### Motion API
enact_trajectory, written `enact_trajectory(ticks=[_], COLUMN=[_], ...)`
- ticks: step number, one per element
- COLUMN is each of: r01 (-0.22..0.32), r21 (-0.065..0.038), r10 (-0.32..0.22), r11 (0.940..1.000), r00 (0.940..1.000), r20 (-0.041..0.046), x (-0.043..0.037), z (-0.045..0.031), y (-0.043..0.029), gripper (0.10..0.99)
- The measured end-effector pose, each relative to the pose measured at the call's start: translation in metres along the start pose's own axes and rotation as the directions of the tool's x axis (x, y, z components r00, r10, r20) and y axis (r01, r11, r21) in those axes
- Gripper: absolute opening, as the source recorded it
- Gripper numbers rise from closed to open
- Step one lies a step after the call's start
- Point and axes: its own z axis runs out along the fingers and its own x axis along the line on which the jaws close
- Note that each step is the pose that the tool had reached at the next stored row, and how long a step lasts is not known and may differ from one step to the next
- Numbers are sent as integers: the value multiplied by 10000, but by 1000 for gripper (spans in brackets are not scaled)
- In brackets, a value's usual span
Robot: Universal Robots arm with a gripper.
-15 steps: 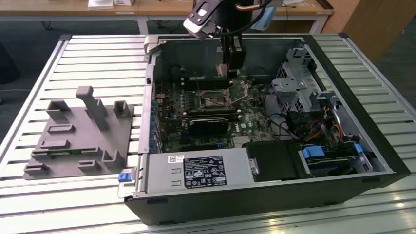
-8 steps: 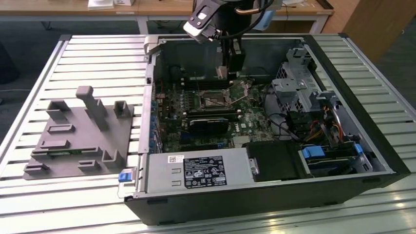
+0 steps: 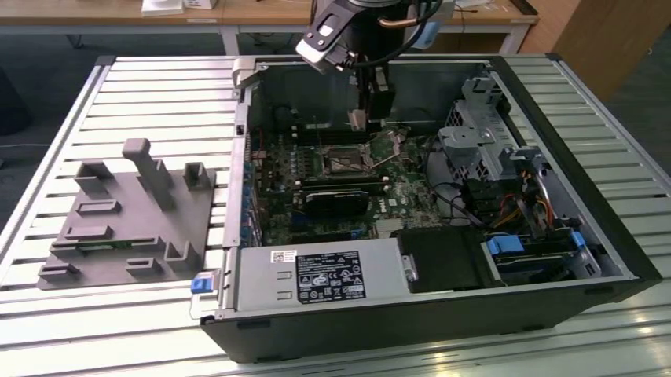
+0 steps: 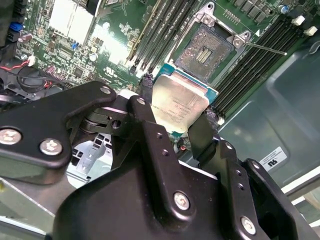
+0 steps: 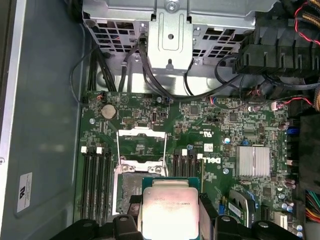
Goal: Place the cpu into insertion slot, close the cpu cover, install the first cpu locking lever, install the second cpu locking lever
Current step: 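Place the cpu into insertion slot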
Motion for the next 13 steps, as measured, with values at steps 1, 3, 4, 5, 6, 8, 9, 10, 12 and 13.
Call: enact_trajectory(ticks=[1, 3, 4, 5, 6, 8, 9, 10, 12, 13], r01=[1, 3, 4, 5, 6, 8, 9, 10, 12, 13], r21=[0, 1, 0, 1, 1, 2, 2, 2, 2, 3], r10=[-1, -3, -4, -5, -6, -8, -9, -10, -12, -13], r11=[10000, 10000, 10000, 10000, 10000, 10000, 10000, 10000, 10000, 10000], r00=[10000, 10000, 10000, 10000, 10000, 10000, 10000, 9999, 9999, 9999], r20=[7, 26, 37, 47, 59, 83, 97, 110, 137, 149], x=[0, 1, 1, 1, 1, 2, 2, 3, 4, 4], z=[7, 20, 28, 35, 41, 55, 62, 70, 85, 92], y=[0, -2, -2, -3, -3, -5, -5, -6, -7, -8], gripper=[533, 533, 533, 533, 533, 533, 533, 533, 533, 533])
